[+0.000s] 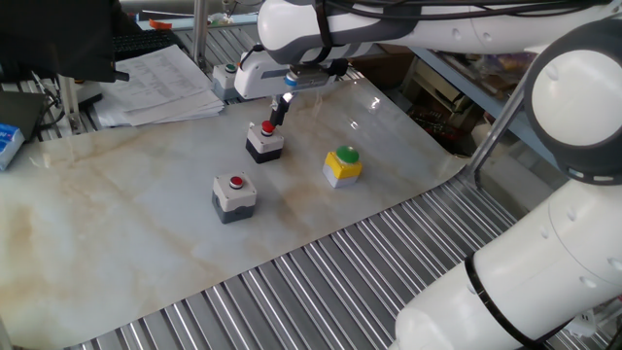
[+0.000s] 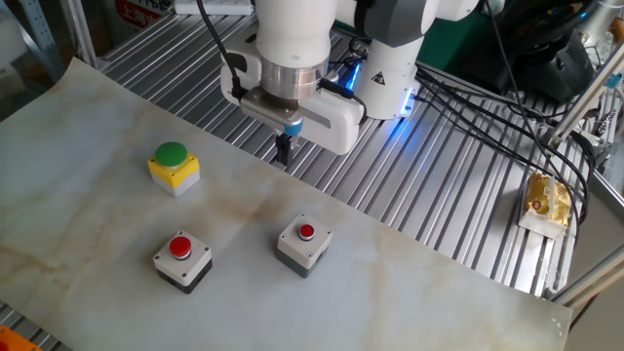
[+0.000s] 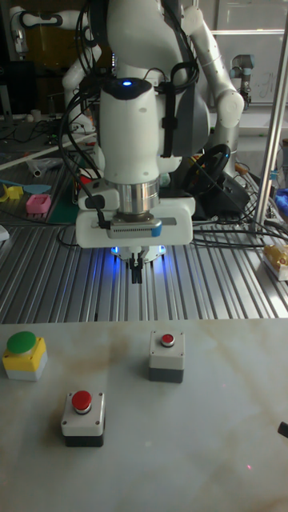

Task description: Press three buttons from left to right in sequence

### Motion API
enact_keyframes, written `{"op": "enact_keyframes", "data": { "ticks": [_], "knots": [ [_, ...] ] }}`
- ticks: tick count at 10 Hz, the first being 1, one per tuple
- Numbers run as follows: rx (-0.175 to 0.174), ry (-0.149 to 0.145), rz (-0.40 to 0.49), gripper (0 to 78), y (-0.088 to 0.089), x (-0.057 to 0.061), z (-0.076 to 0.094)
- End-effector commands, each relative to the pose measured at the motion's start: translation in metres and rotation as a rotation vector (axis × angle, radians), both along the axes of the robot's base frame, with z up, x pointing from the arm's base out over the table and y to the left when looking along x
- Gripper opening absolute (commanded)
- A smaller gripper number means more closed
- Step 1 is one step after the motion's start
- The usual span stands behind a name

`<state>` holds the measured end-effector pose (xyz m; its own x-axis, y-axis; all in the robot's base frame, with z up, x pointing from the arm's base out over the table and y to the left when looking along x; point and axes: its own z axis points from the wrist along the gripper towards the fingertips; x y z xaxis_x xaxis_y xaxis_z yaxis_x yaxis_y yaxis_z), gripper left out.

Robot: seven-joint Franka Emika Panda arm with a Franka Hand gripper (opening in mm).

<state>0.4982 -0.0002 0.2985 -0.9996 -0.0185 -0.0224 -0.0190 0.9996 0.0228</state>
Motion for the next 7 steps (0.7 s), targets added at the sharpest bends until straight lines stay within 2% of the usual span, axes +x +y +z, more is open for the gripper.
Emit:
{"op": "enact_keyframes", "data": {
  "ticks": [1, 7],
  "knots": [
    [0.000, -0.003, -0.001, 0.0, -0.0002, 0.0005, 0.0013],
    [0.000, -0.005, 0.003, 0.0, -0.0012, -0.0008, -0.0002]
  ]
}}
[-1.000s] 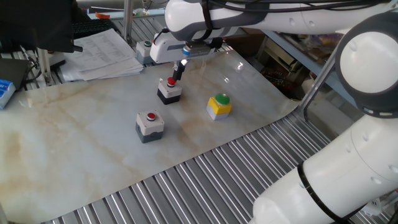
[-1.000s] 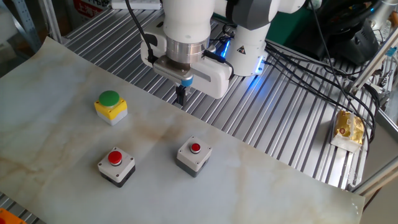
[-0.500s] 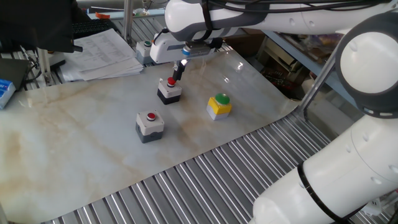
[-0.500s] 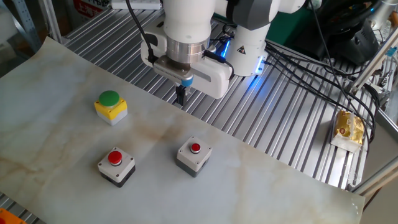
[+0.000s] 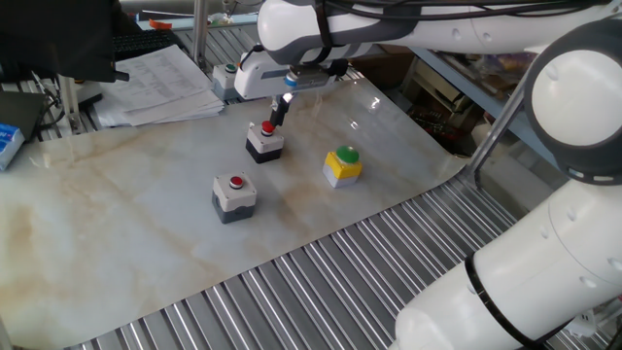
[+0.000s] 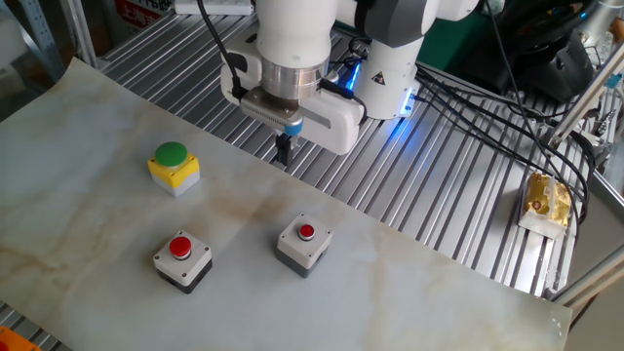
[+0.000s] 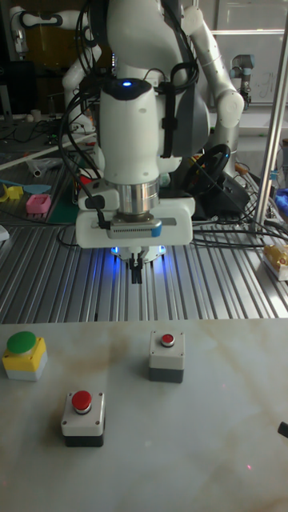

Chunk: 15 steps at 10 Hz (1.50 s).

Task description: Press three buttons from left to right in sequence

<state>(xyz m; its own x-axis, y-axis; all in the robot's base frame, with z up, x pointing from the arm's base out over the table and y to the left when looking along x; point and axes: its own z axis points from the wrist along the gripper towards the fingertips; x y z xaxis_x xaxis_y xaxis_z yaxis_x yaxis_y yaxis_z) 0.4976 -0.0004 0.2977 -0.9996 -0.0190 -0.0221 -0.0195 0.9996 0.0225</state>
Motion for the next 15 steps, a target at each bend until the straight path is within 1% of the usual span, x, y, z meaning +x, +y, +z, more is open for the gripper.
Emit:
{"op": "enact_keyframes", "data": {
  "ticks": [1, 5, 11, 15],
  "knots": [
    [0.000, -0.006, 0.004, 0.0, -0.002, -0.001, 0.000],
    [-0.001, -0.014, 0.018, 0.0, -0.011, -0.001, -0.006],
    [0.012, -0.024, 0.043, 0.0, -0.039, -0.001, -0.022],
    [0.013, -0.030, 0.037, 0.0, -0.040, 0.001, -0.026]
  ]
}}
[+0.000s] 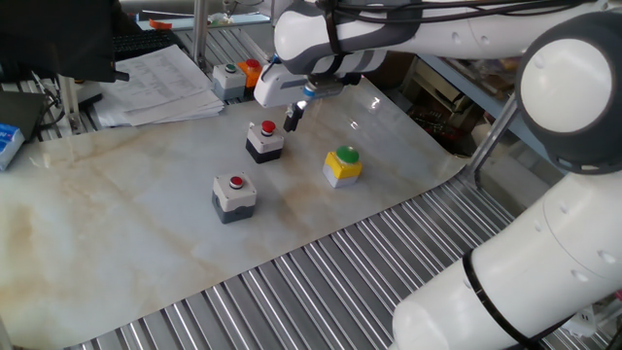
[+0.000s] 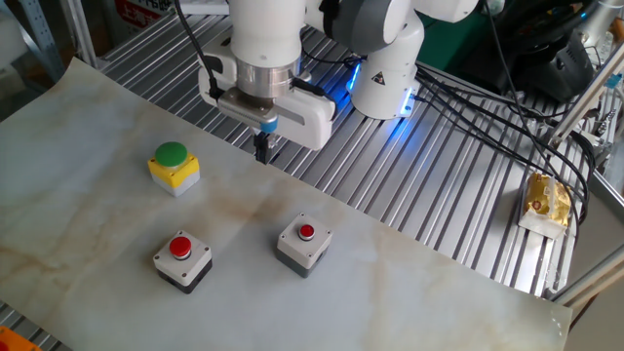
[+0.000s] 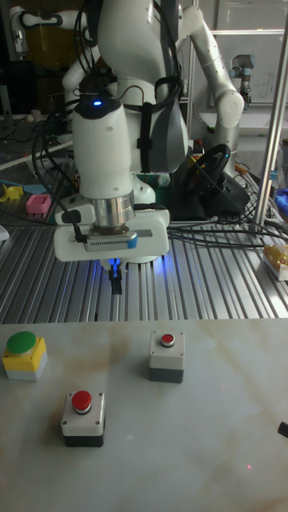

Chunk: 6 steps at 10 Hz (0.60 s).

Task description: Press three buttons from left to right in sequence

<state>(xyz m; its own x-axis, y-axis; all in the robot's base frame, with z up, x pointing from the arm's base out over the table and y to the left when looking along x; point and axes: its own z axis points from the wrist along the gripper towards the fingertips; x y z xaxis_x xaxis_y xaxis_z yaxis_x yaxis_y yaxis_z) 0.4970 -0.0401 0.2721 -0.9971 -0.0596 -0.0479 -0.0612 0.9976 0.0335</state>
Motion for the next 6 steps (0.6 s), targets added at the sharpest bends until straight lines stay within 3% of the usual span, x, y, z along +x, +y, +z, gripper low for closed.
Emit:
{"op": "enact_keyframes", "data": {
  "ticks": [1, 6],
  "knots": [
    [0.000, -0.009, -0.003, 0.0, -0.001, 0.002, -0.003],
    [0.003, -0.026, -0.008, 0.0, -0.003, 0.006, -0.014]
  ]
}}
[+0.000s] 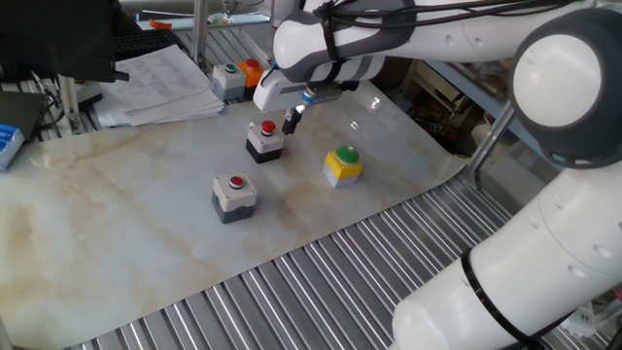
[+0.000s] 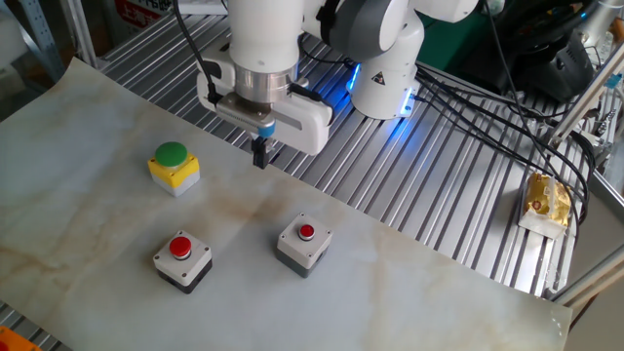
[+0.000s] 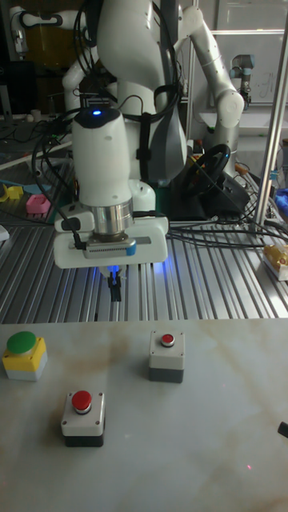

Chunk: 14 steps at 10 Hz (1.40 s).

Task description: Press three buttons from left to right in sequence

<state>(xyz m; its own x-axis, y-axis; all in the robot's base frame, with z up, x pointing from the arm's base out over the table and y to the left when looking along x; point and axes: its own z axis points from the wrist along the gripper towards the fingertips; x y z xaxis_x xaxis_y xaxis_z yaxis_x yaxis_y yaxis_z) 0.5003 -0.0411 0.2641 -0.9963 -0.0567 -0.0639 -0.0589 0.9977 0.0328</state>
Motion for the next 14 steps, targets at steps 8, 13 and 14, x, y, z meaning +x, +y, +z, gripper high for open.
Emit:
{"op": "enact_keyframes", "data": {
  "ticks": [8, 13, 14],
  "knots": [
    [0.006, -0.005, -0.018, 0.0, -0.0027, 0.0047, -0.0053],
    [-0.002, -0.017, -0.055, 0.0, -0.0028, 0.0040, -0.0056],
    [-0.003, -0.013, -0.076, 0.0, -0.0024, 0.0032, -0.0062]
  ]
}}
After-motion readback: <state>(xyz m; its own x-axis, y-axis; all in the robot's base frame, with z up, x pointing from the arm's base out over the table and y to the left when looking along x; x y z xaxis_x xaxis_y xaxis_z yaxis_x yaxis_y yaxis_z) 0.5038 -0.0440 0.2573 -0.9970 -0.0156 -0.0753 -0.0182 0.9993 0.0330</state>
